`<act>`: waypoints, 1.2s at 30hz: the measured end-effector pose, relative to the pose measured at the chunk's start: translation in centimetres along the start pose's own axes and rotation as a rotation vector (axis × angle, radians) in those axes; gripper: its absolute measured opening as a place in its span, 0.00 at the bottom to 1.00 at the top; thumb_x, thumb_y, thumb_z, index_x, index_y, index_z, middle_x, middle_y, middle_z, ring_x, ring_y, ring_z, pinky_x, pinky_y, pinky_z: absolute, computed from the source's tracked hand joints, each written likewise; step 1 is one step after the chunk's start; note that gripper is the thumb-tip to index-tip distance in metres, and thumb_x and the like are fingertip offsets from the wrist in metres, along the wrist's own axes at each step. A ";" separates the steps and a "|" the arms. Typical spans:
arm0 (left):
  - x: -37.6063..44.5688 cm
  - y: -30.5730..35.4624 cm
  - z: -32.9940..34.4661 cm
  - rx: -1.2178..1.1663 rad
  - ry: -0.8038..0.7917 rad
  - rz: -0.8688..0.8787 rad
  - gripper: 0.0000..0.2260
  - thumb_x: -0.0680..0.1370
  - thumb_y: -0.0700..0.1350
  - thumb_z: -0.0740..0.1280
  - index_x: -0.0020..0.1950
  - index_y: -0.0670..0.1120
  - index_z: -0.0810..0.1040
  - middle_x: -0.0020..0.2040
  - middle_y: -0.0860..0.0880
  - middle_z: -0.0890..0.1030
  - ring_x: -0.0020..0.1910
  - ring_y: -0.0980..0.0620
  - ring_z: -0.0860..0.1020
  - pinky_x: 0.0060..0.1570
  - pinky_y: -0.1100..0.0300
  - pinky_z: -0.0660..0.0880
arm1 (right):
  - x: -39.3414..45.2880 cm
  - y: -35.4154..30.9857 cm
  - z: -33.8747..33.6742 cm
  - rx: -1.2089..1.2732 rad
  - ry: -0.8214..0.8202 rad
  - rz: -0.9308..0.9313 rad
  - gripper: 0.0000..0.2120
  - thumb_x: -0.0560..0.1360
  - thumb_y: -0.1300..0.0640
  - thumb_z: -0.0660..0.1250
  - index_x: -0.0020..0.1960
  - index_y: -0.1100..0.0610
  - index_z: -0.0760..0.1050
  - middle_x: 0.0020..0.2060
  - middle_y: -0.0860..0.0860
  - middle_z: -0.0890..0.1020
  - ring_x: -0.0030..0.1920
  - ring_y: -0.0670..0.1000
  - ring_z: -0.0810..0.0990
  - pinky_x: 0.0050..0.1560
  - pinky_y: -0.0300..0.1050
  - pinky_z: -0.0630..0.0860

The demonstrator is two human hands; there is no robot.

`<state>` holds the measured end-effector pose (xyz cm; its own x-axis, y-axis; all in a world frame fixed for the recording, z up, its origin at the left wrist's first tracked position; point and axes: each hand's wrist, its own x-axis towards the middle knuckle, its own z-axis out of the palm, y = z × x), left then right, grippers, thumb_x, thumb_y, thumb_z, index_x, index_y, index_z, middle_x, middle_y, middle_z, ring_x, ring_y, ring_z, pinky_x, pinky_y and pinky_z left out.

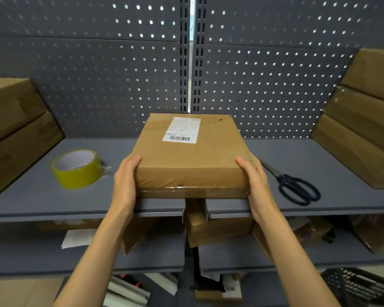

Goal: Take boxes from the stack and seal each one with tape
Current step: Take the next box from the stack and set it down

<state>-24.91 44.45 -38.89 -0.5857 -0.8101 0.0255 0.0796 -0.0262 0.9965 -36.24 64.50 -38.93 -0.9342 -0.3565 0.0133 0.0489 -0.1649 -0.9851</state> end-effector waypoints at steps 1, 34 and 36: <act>0.0 0.1 0.0 -0.011 0.005 0.007 0.10 0.82 0.49 0.57 0.57 0.49 0.75 0.48 0.58 0.76 0.44 0.63 0.72 0.47 0.65 0.68 | 0.2 -0.1 -0.3 0.021 -0.021 0.019 0.29 0.70 0.41 0.69 0.68 0.49 0.70 0.58 0.46 0.80 0.56 0.45 0.79 0.54 0.42 0.75; -6.6 3.2 8.4 -0.597 -0.369 -0.053 0.51 0.58 0.52 0.80 0.73 0.62 0.53 0.63 0.52 0.77 0.61 0.48 0.78 0.51 0.43 0.79 | -1.2 -4.5 3.0 0.493 -0.049 -0.251 0.42 0.63 0.60 0.73 0.72 0.44 0.58 0.66 0.54 0.73 0.62 0.50 0.78 0.57 0.46 0.78; -6.1 3.2 8.0 -0.597 -0.339 -0.034 0.49 0.58 0.50 0.78 0.73 0.60 0.55 0.62 0.53 0.78 0.60 0.50 0.79 0.48 0.48 0.80 | -1.2 -4.2 2.9 0.443 -0.066 -0.250 0.42 0.64 0.59 0.72 0.72 0.44 0.56 0.67 0.54 0.72 0.63 0.49 0.77 0.58 0.45 0.77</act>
<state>-27.51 54.01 -35.22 -0.8077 -0.5781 0.1157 0.4308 -0.4449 0.7852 -34.32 62.96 -34.29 -0.9127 -0.3118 0.2640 -0.0142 -0.6215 -0.7833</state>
